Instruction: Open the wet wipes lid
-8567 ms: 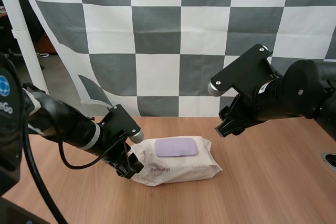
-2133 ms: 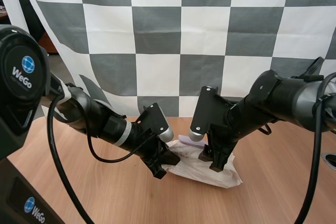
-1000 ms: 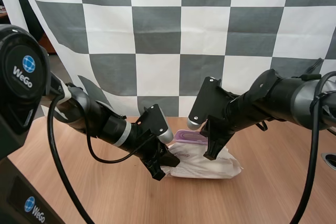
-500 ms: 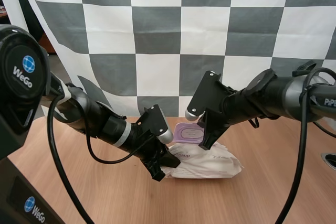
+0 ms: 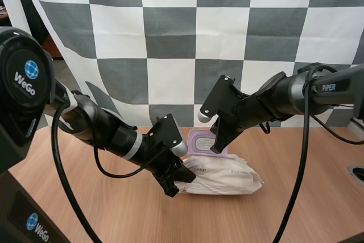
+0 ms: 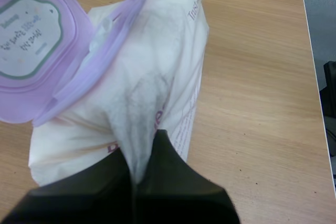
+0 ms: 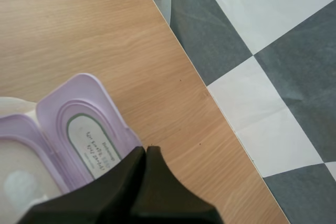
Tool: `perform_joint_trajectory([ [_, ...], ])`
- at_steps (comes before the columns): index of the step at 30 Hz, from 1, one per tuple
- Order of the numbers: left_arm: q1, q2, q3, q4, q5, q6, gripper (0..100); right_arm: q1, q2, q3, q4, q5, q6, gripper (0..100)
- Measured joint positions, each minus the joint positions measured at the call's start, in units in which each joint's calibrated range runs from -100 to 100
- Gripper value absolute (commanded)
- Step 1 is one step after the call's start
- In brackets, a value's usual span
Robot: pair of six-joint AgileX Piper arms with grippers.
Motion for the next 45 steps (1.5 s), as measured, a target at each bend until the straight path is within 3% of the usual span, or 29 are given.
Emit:
perform_joint_trajectory([
  [12, 0.00, 0.00, -0.12, -0.32, -0.29, 0.00, 0, 0.07, 6.63, 0.13, 1.21, -1.57, -0.41, 0],
  [28, 0.00, 0.00, -0.12, -0.20, -0.68, 0.00, 0, 0.07, 6.50, 0.00, 2.10, -2.40, -0.35, 0],
  [30, 0.00, 0.00, -0.12, -0.10, -2.02, 0.00, 0, 0.07, 4.16, 0.00, 2.10, -3.62, 0.06, 0],
  [37, 0.00, 0.00, -0.12, 1.57, -4.50, 0.00, 0, 0.07, -12.38, 0.00, -2.69, -11.92, 11.49, 0],
  [39, 0.00, 0.00, -0.12, 1.57, -6.65, 0.00, 9, 0.07, -15.93, 0.00, -5.47, -10.85, 14.25, 0],
  [40, 0.00, 0.00, -0.12, 1.70, -6.98, 0.00, 19, 0.07, -18.32, 0.00, -7.04, -10.00, 16.16, 0],
  [42, 0.00, 0.00, 0.00, 2.09, -6.97, 0.00, 51, 0.07, -21.91, 0.00, -10.51, -7.27, 18.93, 0],
  [44, 0.00, 0.00, 0.00, 2.09, -6.97, 0.00, 97, 0.07, -25.87, 0.00, -14.09, -2.36, 22.03, 0],
  [45, 0.00, 0.00, 0.00, 2.09, -6.97, 0.00, 100, 0.07, -27.46, 0.00, -15.40, -0.09, 23.25, 0],
])
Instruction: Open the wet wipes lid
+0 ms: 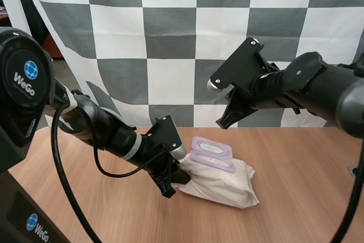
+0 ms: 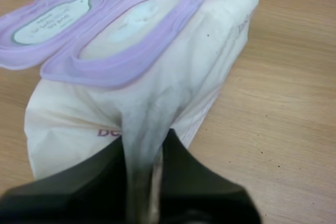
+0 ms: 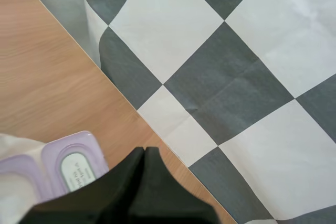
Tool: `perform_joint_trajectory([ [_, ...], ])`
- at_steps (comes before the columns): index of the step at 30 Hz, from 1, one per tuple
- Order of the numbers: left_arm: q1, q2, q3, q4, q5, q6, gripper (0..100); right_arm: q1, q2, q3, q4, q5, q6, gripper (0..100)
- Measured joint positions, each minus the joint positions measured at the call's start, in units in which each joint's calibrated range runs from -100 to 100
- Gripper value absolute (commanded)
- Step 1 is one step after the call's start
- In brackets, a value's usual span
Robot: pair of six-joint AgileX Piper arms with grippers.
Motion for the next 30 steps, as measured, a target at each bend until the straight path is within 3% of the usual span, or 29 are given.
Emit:
perform_joint_trajectory([
  [8, 0.00, -2.15, -0.28, 1.07, 0.18, 0.00, 100, 0.00, -15.57, 0.00, -3.01, 14.48, 11.62, 0],
  [13, 1.48, -9.45, -0.40, 2.14, 2.23, 0.00, 100, 0.00, -24.80, 0.00, -3.12, 14.70, 16.94, 0],
  [20, 6.03, -22.48, -0.40, 2.24, 16.54, 0.00, 100, 0.00, -32.97, 0.00, -3.12, 14.70, 20.53, 0],
  [28, 13.30, -37.56, -0.40, 1.49, 25.51, 0.00, 100, 0.00, -36.60, 0.00, -3.12, 14.42, 22.66, 0],
  [29, 14.03, -39.53, -0.40, 0.87, 25.51, 0.00, 92, 0.00, -37.26, 0.00, -3.12, 14.42, 22.66, 0],
  [30, 14.52, -41.13, -0.40, 0.14, 25.51, 0.00, 77, 0.00, -37.85, 0.00, -3.27, 14.42, 22.66, 0],
])
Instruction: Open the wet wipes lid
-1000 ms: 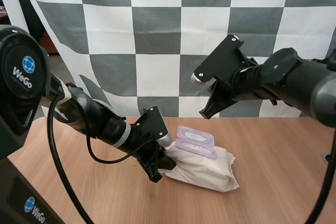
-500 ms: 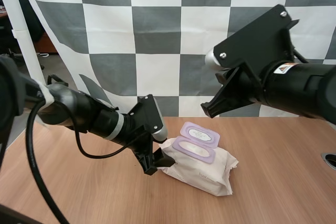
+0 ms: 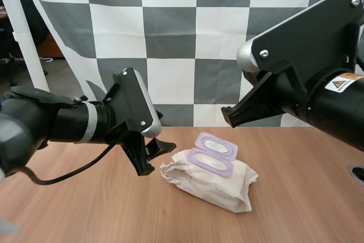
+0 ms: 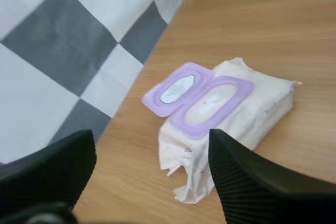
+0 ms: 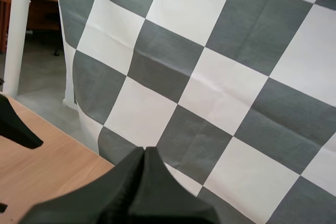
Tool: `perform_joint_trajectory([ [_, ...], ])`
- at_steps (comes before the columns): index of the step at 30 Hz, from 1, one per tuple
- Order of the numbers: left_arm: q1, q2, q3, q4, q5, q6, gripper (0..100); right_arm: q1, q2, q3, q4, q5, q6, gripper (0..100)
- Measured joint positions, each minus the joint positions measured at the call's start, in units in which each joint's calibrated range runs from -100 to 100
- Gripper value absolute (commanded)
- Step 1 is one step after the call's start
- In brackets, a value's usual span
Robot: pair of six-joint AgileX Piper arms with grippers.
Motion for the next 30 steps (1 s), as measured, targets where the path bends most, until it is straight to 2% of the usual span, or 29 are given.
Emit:
perform_joint_trajectory([
  [2, 0.53, -4.37, 0.00, -1.95, 0.00, -0.10, 35, 0.00, -0.73, 0.00, 0.00, 0.00, 0.00, 0],
  [3, 0.53, -5.96, 0.00, -2.77, 0.00, -0.53, 5, 0.00, -1.24, 0.00, -0.12, 0.00, 0.00, 0],
  [4, 0.53, -7.94, 0.00, -3.68, 0.00, -1.41, 1, 0.00, -1.46, 0.00, -0.12, 0.00, 0.00, 0],
  [10, -0.25, -17.71, 0.00, -7.61, 0.00, -7.30, 0, 0.00, -4.28, 0.00, -3.57, 0.16, 0.77, 0],
  [16, -0.61, -19.69, 0.00, -6.60, -0.08, -13.02, 0, 0.00, -8.67, 1.15, -9.12, -2.13, 3.15, 0],
  [23, -0.77, -26.04, 1.99, -4.24, 0.00, -13.53, 0, -0.27, -13.89, 8.01, -16.65, -6.72, 4.50, 0],
  [24, -0.97, -26.19, 2.49, -3.91, 0.00, -13.53, 0, -0.37, -13.94, 8.69, -17.43, -6.07, 4.71, 0],
  [27, -2.75, -26.72, 5.04, -0.52, 0.00, -14.99, 0, -1.60, -13.94, 12.78, -19.34, -7.40, 5.30, 0],
  [30, -4.57, -28.67, 5.55, 3.66, 0.00, -17.23, 0, -2.20, -13.94, 15.53, -19.16, -13.25, 5.52, 0],
])
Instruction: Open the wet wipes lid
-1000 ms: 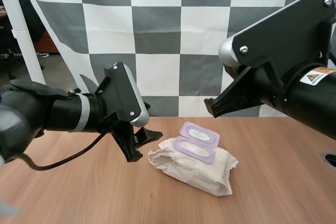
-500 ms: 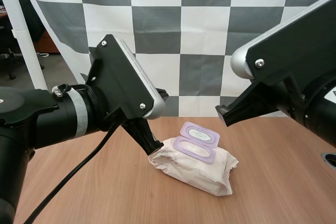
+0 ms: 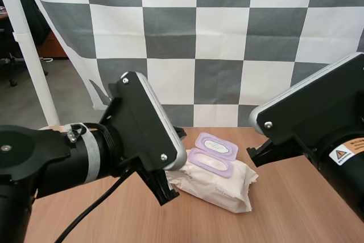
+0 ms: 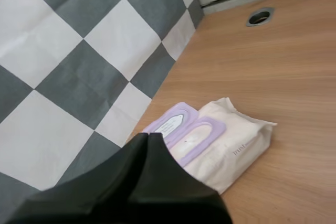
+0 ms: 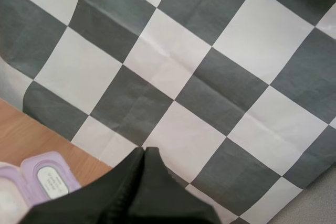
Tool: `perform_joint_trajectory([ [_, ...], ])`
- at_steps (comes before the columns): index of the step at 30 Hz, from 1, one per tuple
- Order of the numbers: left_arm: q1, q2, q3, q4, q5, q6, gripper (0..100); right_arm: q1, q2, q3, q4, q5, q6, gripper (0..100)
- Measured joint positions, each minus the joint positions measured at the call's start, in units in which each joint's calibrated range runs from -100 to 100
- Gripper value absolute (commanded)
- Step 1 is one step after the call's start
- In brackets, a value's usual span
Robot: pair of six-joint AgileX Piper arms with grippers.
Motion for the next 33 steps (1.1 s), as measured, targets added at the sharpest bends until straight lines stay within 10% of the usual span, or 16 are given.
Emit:
perform_joint_trajectory([
  [11, -7.03, -9.99, 5.53, 12.82, -20.79, -14.84, 0, -3.69, 0.00, 3.89, 6.54, -8.64, 3.48, 0],
  [21, -7.05, -17.33, 22.61, 29.82, -49.89, -31.01, 0, -4.71, 0.00, 8.23, 6.12, -11.58, 14.41, 0],
  [33, -5.37, -17.92, 30.88, 30.35, -81.37, -48.72, 0, -4.32, 0.00, 26.10, 7.20, -25.09, 14.31, 0],
])
